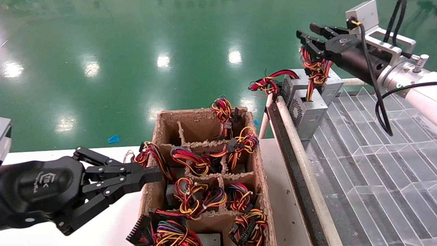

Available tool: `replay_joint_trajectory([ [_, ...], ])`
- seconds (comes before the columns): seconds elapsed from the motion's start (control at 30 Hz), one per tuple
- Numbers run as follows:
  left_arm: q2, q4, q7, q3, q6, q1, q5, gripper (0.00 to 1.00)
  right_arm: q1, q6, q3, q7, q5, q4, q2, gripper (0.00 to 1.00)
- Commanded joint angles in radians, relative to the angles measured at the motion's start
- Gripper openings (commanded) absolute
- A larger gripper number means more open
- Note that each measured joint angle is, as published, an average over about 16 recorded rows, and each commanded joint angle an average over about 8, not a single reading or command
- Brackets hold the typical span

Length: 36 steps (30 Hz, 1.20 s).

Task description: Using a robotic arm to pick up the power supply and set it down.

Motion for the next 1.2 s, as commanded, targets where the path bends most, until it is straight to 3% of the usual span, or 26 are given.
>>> replay_joint_trajectory([
  [0.03, 0.000, 0.000, 0.000, 0.000, 0.000, 0.000, 0.000, 0.00, 0.003, -0.002, -0.007, 0.003, -0.010, 0.001, 0.001, 1.00],
  [0.43, 0.000, 0.000, 0.000, 0.000, 0.000, 0.000, 0.000, 0.00, 0.019, -0.157, -0.023, 0.008, -0.045, 0.073, 0.040, 1.00],
  [0.97, 0.000, 0.000, 0.000, 0.000, 0.000, 0.000, 0.000, 0.00, -0.162, -0.255, 0.102, 0.193, -0.076, 0.381, 0.146, 1.00],
  [1.0, 0.000, 0.000, 0.000, 0.000, 0.000, 0.000, 0.000, 0.03, -0.175, -0.261, 0.111, 0.206, -0.078, 0.402, 0.154, 1.00],
  [1.2, 0.000, 0.000, 0.000, 0.000, 0.000, 0.000, 0.000, 0.78, -0.248, -0.300, 0.161, 0.281, -0.089, 0.525, 0.197, 1.00],
])
